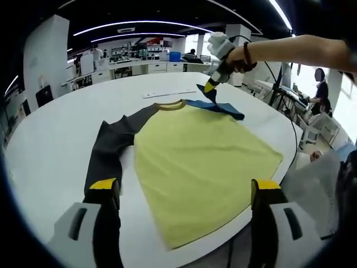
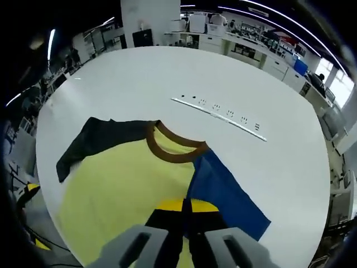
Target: Fold the garment on the visible template until the final outline fits inside the template.
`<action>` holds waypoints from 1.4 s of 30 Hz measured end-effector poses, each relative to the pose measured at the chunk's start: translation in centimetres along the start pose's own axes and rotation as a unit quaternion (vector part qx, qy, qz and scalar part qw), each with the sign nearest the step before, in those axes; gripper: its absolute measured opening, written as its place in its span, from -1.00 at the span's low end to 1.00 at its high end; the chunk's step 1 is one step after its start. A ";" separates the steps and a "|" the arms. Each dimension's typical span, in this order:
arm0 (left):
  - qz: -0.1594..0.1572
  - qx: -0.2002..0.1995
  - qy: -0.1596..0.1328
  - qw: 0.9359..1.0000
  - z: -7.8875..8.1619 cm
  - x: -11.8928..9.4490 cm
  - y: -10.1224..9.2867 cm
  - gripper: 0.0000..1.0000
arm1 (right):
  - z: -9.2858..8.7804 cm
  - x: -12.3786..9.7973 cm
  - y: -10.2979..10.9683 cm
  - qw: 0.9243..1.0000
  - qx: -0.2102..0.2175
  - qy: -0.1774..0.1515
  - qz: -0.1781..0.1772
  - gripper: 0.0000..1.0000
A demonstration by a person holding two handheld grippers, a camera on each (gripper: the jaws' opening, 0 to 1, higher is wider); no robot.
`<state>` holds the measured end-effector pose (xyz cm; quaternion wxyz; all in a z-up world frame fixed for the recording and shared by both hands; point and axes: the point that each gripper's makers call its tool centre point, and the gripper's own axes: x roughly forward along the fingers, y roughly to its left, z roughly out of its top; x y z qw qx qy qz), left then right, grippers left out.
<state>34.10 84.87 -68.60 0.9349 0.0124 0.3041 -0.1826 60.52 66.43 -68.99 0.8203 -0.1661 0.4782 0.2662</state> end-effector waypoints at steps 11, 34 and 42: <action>0.000 0.001 0.001 1.000 0.0 0.0 0.2 0.90 | 1.8 -0.2 2.6 0.999 -0.036 -0.008 0.002 -1.00; 0.002 -0.001 0.002 1.000 -0.5 -0.3 0.5 0.89 | 5.8 -0.8 9.3 0.994 -0.076 -0.058 0.048 -1.00; 0.005 -0.005 0.006 1.000 -0.8 -0.3 0.6 0.89 | 6.5 -0.8 11.2 0.991 -0.098 -0.065 0.058 -1.00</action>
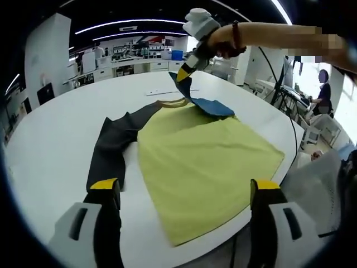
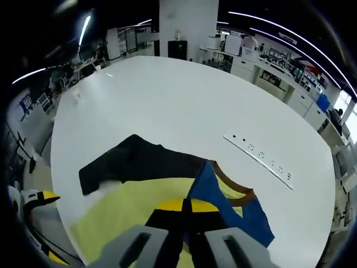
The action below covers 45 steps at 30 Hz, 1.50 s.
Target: Fold the garment on the visible template until the final outline fits inside the template.
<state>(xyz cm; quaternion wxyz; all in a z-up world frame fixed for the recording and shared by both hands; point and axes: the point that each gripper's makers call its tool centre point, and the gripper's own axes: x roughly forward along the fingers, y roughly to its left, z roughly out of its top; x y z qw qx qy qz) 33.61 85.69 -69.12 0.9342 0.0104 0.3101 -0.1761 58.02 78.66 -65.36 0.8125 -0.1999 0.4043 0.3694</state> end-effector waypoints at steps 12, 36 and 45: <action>0.002 -0.002 0.006 1.000 -0.2 0.0 0.1 0.87 | 0.0 0.7 3.6 0.998 -0.064 -0.009 0.016 -1.00; 0.005 -0.004 0.007 1.000 -0.2 -0.3 0.2 0.85 | -0.8 2.6 7.2 0.996 -0.076 -0.031 0.039 -1.00; 0.007 -0.010 0.001 1.000 -0.1 -0.5 0.4 0.85 | -1.3 4.3 7.5 0.998 0.002 -0.036 0.051 -1.00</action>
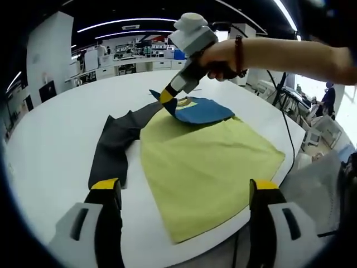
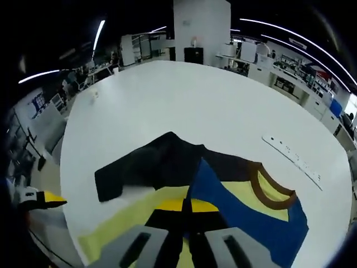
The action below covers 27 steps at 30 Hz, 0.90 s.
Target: Fold the garment on the visible template until the final outline fits inside the template.
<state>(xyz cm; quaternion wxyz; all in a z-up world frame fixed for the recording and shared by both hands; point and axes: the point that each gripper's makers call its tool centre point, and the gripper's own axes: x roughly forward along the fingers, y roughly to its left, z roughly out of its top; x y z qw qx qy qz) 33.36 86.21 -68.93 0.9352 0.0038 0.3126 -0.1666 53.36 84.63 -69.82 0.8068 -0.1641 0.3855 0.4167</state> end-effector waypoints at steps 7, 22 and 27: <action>0.008 -0.008 -0.003 1.000 -0.2 -0.4 0.5 0.86 | -0.7 1.7 1.3 0.998 0.067 -0.006 0.021 -1.00; 0.023 -0.011 -0.009 1.000 0.2 -0.5 1.2 0.95 | -0.7 0.6 -0.7 0.999 0.039 -0.030 -0.004 -0.25; 0.025 -0.009 -0.009 1.000 0.3 -0.6 1.4 0.96 | -0.8 -0.1 -1.9 0.996 0.079 -0.040 -0.003 0.13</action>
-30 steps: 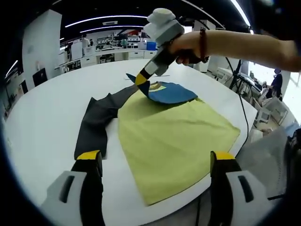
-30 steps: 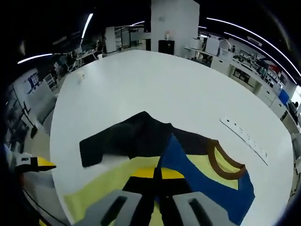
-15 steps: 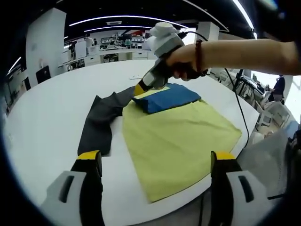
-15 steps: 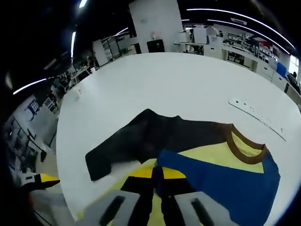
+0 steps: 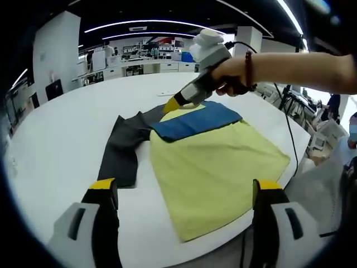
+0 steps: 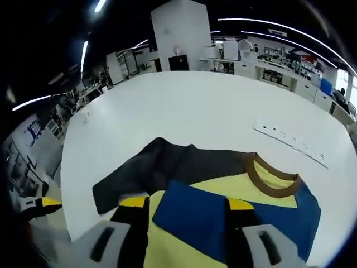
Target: Fold the garment on the visible template until the final outline fits inside the template.
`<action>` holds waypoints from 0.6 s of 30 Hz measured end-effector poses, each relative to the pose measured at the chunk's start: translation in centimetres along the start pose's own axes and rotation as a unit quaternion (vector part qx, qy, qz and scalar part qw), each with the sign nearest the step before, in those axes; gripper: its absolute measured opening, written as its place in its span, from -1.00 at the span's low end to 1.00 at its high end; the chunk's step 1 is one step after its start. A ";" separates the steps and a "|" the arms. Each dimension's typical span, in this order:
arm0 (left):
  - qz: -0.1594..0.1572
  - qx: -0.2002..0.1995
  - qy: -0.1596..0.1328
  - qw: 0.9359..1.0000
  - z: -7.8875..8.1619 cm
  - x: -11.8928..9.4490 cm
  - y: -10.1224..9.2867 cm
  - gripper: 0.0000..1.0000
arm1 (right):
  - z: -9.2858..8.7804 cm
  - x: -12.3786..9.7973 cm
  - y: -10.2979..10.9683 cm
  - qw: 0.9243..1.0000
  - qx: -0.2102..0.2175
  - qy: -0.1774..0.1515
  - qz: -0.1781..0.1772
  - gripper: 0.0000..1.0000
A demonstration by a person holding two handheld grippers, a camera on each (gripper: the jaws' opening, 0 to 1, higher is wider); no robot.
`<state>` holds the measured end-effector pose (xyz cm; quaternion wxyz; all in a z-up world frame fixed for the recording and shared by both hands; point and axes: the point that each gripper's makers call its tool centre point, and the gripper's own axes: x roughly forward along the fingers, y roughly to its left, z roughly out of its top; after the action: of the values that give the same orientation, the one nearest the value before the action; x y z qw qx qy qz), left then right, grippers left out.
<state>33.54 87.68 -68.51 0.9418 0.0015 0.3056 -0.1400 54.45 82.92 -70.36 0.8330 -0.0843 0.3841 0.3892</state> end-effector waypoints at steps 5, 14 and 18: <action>0.002 0.002 -0.004 1.000 0.2 0.0 0.1 0.97 | -0.6 -1.0 -2.0 1.000 -0.017 -0.002 -0.016 0.46; 0.002 0.005 -0.006 1.000 0.6 0.2 0.1 0.98 | -2.4 -3.0 -5.8 0.999 -0.019 0.000 -0.039 0.71; 0.002 0.008 -0.006 1.000 0.8 0.3 0.1 0.98 | -3.2 -3.8 -7.4 0.999 -0.021 0.000 -0.050 0.76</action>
<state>34.27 87.66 -68.08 0.9437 0.0087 0.2992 -0.1406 56.36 74.21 -71.04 0.8495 -0.1205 0.3714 0.3549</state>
